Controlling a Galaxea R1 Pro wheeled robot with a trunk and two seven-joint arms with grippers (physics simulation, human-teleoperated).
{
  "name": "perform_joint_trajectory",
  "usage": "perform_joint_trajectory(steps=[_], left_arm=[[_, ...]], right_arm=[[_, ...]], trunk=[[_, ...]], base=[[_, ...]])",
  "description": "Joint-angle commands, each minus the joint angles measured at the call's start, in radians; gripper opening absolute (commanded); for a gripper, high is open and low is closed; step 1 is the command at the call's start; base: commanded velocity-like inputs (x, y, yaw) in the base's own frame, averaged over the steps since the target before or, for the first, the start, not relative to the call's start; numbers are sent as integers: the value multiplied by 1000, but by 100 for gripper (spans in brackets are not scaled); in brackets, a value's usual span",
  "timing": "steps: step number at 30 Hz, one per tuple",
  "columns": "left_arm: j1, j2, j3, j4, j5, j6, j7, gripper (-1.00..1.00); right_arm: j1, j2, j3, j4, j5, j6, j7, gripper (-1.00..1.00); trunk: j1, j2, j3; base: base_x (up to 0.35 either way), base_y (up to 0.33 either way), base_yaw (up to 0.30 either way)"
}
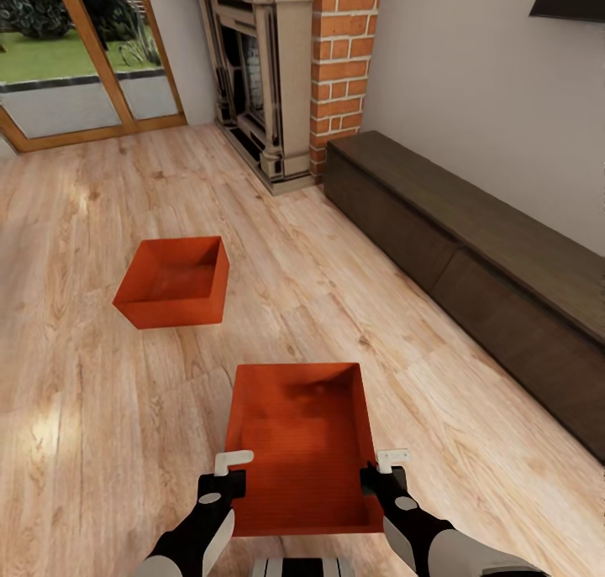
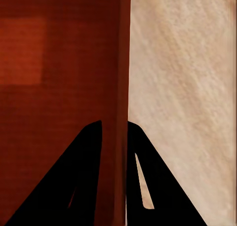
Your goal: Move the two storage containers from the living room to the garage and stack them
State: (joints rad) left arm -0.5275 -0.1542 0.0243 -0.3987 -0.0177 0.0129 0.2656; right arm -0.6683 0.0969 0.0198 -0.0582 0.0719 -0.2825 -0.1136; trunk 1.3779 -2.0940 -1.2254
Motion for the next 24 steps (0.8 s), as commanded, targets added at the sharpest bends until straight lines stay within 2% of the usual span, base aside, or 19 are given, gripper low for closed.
perform_joint_trajectory(steps=[1,24], left_arm=[[0,1,9,-2,-11,2,9,-100],[0,1,9,-2,-10,2,9,-100]], right_arm=[[-1,0,-9,1,-7,-4,-11,-100],[-1,0,-9,1,-7,-4,-11,-100]], trunk=[[-4,7,3],[-92,168,75]], base=[[0,0,0],[0,0,0]])
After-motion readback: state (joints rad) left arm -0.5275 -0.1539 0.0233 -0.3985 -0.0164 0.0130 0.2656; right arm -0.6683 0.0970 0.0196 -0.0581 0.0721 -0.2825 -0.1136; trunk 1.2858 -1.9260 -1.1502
